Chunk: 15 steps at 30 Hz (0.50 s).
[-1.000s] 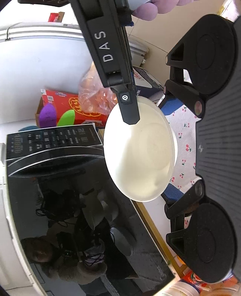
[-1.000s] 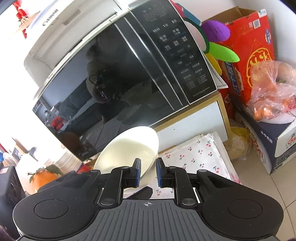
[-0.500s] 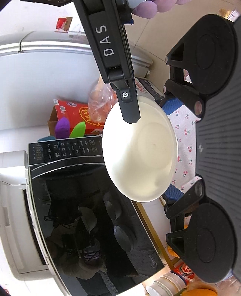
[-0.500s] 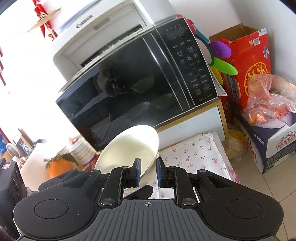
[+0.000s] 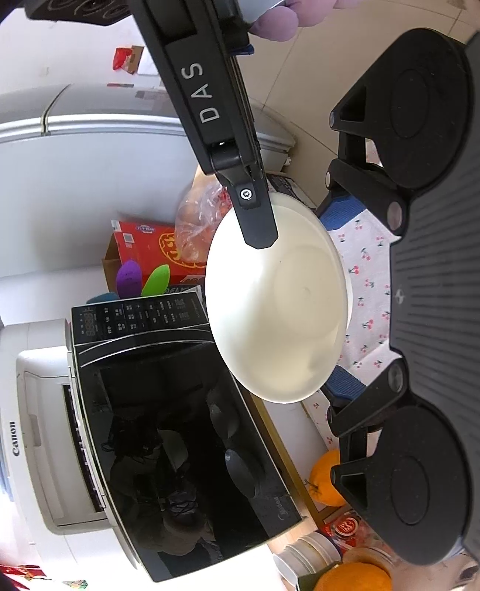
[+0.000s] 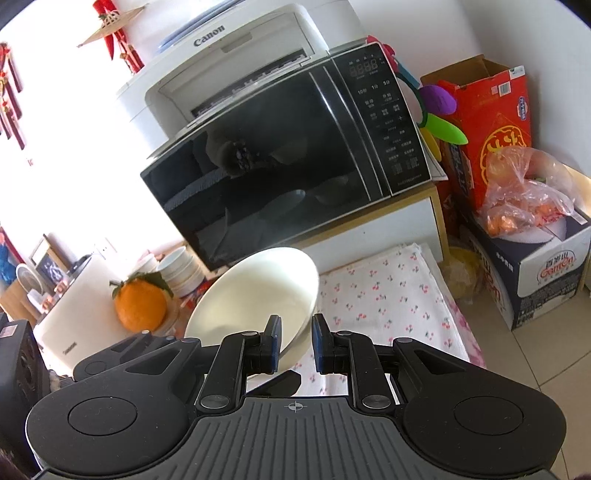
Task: Organize plates and bowls
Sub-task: 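Lift the small white bowl and carry it over the nested bowls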
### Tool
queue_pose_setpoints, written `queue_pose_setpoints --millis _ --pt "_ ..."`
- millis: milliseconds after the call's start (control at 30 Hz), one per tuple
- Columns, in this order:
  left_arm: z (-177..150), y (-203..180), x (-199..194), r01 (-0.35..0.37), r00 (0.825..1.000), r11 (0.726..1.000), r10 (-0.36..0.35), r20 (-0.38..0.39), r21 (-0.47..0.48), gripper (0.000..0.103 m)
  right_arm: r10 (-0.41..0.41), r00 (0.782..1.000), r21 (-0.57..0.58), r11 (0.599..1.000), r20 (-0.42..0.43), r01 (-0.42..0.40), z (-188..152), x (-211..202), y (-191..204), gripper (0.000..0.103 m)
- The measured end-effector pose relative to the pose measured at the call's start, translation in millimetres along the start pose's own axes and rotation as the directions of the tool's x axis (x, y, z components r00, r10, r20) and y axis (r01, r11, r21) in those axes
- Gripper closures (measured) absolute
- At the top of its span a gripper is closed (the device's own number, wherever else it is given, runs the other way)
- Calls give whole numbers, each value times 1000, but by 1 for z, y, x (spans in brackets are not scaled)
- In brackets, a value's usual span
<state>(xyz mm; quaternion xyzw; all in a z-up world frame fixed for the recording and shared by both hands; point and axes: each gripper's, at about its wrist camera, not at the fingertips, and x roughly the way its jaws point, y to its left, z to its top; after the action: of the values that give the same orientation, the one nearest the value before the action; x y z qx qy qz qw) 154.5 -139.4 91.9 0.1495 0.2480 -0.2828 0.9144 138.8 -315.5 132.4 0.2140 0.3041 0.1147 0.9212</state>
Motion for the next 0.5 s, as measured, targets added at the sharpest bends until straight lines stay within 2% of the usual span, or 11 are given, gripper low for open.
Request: queue_pose_setpoints --millis 333,500 --pt "-24 -5 -20 7 1000 1000 -8 -12 -5 26 3 999 -9 1000 -32 -3 -34 -15 10 86" --pt "-36 -3 -23 36 999 999 -37 -21 -37 26 -8 999 -35 999 -46 6 -50 -17 14 85"
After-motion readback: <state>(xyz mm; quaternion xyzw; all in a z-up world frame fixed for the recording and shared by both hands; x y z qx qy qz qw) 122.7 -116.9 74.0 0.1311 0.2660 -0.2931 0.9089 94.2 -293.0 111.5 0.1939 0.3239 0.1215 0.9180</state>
